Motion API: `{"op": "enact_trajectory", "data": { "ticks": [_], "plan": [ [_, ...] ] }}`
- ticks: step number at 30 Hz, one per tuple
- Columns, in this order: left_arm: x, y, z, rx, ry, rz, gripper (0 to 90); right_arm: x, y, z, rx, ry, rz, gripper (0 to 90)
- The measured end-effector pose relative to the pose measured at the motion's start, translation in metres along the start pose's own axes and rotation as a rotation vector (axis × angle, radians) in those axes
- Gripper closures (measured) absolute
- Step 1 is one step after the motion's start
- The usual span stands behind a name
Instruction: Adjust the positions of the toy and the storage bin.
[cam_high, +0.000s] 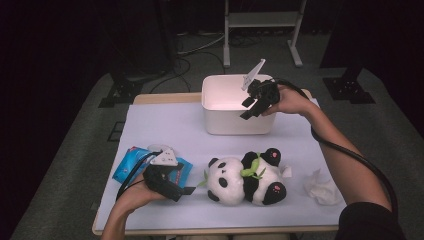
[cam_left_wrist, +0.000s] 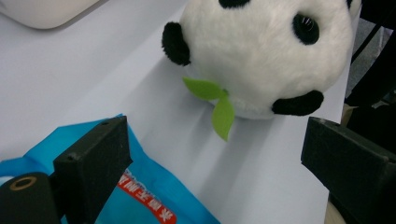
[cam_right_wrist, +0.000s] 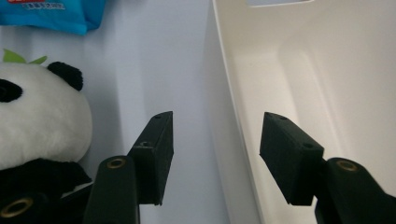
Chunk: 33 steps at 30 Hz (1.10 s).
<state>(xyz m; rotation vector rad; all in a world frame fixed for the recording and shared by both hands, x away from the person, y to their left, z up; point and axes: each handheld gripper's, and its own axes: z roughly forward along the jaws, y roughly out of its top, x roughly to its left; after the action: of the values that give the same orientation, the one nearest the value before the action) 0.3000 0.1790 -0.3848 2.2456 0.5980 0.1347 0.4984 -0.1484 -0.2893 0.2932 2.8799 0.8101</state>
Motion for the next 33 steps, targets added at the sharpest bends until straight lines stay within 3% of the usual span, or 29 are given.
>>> {"op": "enact_trajectory", "data": {
  "ticks": [6, 16, 23, 28, 33],
  "plan": [
    [0.002, -0.003, -0.005, -0.004, 0.009, -0.009, 7.6, -0.006, 0.000, 0.008, 0.017, -0.001, -0.005, 49.9],
    [0.004, -0.005, -0.004, -0.004, 0.011, -0.015, 7.7, -0.009, -0.003, 0.022, 0.045, 0.025, 0.001, 68.7],
    [0.003, -0.007, -0.004, -0.003, 0.012, -0.017, 7.7, -0.011, -0.003, 0.027, 0.054, 0.011, 0.008, 78.4],
    [0.005, -0.007, -0.006, -0.012, 0.019, -0.023, 7.7, -0.013, -0.003, 0.027, 0.061, 0.016, 0.015, 81.5],
    [0.005, -0.007, -0.008, -0.014, 0.018, -0.023, 7.6, -0.015, -0.003, 0.027, 0.060, 0.054, 0.029, 83.2]
  ]
}}
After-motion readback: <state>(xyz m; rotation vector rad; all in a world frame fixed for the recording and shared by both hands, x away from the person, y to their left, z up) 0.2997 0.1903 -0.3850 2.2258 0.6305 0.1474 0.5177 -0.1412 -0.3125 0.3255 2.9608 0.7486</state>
